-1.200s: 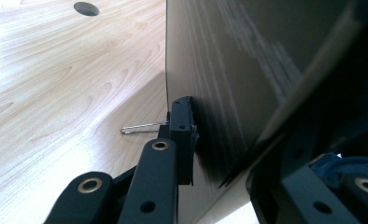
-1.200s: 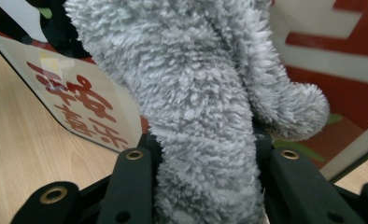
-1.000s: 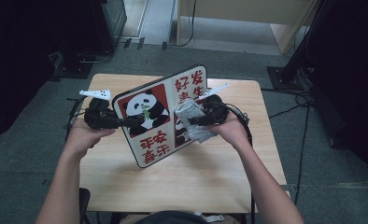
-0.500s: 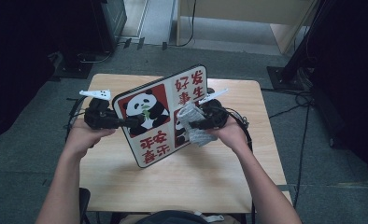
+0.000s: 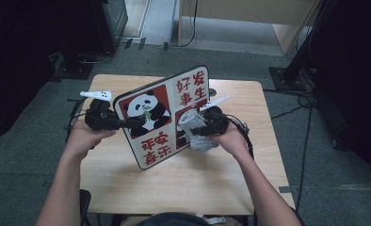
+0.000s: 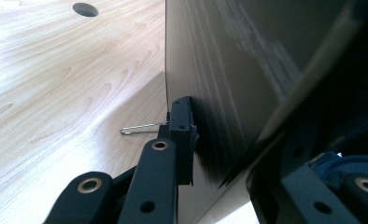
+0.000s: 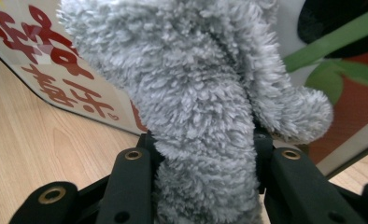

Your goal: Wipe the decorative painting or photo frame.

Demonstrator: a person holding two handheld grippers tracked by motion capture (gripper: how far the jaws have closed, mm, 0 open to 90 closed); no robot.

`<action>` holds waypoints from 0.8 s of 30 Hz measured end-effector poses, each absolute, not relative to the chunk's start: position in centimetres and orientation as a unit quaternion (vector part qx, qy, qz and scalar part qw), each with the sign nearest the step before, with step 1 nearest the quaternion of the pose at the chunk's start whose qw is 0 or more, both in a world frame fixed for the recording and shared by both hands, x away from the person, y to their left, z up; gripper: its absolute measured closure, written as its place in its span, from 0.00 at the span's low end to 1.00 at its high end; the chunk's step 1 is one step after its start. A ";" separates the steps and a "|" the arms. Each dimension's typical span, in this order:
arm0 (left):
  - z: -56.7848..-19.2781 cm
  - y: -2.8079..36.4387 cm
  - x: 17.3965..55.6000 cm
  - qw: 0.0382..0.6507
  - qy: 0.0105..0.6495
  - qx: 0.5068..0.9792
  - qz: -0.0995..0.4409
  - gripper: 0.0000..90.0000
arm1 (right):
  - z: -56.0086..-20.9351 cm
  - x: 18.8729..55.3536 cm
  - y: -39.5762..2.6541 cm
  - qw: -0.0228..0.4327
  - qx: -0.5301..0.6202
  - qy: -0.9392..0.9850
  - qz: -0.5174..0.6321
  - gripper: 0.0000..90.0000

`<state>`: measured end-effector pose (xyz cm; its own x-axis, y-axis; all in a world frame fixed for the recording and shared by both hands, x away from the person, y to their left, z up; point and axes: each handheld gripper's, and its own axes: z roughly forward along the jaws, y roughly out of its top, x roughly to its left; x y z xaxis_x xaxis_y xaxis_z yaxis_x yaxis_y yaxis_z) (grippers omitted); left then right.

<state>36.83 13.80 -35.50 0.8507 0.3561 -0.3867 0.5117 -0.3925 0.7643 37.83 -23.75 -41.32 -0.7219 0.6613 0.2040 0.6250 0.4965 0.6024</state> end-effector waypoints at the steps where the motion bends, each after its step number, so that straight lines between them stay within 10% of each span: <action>1: -35.5 13.8 36.8 0.485 0.261 0.831 -0.080 0.86 | -41.5 37.8 -23.8 0.026 0.373 0.864 0.338 0.72; 24: -35.5 13.8 36.8 0.486 0.261 0.830 -0.081 0.85 | -45.3 37.0 -23.5 -0.005 0.384 0.866 0.319 0.71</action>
<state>36.81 13.82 -35.53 0.8508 0.3542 -0.3881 0.5119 -0.3925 0.7641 36.98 -23.54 -45.34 -0.7047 0.6626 0.2535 0.6686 0.5008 0.5497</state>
